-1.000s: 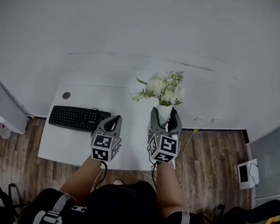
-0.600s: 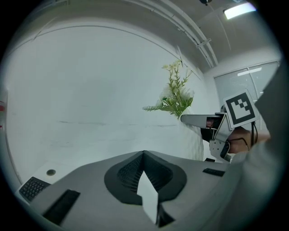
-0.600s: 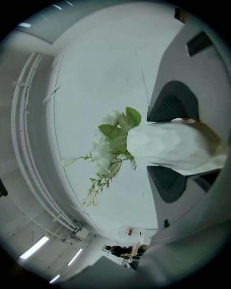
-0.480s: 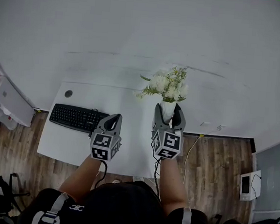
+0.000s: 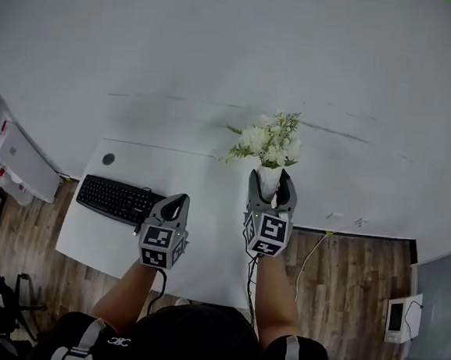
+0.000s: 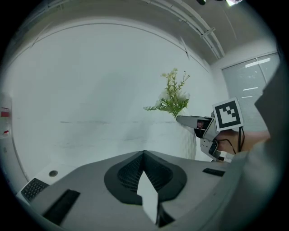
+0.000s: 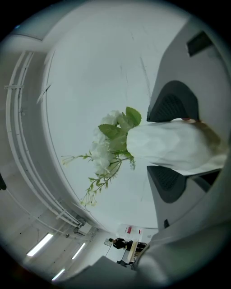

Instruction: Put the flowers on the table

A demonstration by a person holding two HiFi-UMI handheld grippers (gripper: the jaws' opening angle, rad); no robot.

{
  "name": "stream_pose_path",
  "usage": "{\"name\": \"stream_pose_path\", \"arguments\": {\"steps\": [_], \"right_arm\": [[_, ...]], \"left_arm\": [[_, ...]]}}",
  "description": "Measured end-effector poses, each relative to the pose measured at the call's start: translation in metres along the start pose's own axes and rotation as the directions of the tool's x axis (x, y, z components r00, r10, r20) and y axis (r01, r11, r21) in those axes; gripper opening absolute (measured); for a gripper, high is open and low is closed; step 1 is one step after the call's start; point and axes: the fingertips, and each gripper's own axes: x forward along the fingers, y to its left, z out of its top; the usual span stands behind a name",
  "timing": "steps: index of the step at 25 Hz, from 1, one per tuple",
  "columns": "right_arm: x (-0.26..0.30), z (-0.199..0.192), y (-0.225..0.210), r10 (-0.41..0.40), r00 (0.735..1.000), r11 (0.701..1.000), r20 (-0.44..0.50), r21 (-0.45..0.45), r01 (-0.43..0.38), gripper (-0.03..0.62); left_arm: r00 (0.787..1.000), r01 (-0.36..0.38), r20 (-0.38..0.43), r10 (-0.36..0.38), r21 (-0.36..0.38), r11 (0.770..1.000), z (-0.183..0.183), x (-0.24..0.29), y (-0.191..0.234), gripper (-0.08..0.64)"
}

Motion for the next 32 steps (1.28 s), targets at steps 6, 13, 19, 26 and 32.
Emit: {"name": "stream_pose_path", "arguments": {"steps": [6,13,19,26,32], "right_arm": [[0.052,-0.036,-0.031,0.028,0.999,1.0,-0.026,-0.013,-0.029,0.316],[0.104,-0.088,-0.047,0.039,0.997,0.999,-0.067,-0.021,-0.04,0.316],[0.145,-0.126,-0.046,0.067,0.993,0.997,-0.098,-0.02,-0.069,0.316],[0.179,-0.162,-0.041,0.072,0.988,0.997,-0.135,-0.027,-0.076,0.316],[0.193,-0.192,-0.04,0.061,0.982,0.998,-0.178,-0.022,-0.066,0.318]], "left_arm": [[0.996,-0.076,-0.056,0.074,-0.037,0.996,-0.012,0.042,0.012,0.002],[0.982,-0.156,-0.115,0.15,-0.043,0.987,-0.036,0.064,0.027,0.002],[0.97,-0.198,-0.144,0.195,-0.012,0.98,-0.047,0.081,0.04,0.002],[0.957,-0.232,-0.181,0.227,-0.007,0.973,-0.062,0.088,0.057,0.002],[0.946,-0.252,-0.211,0.245,-0.008,0.968,-0.074,0.087,0.072,0.002]]}}
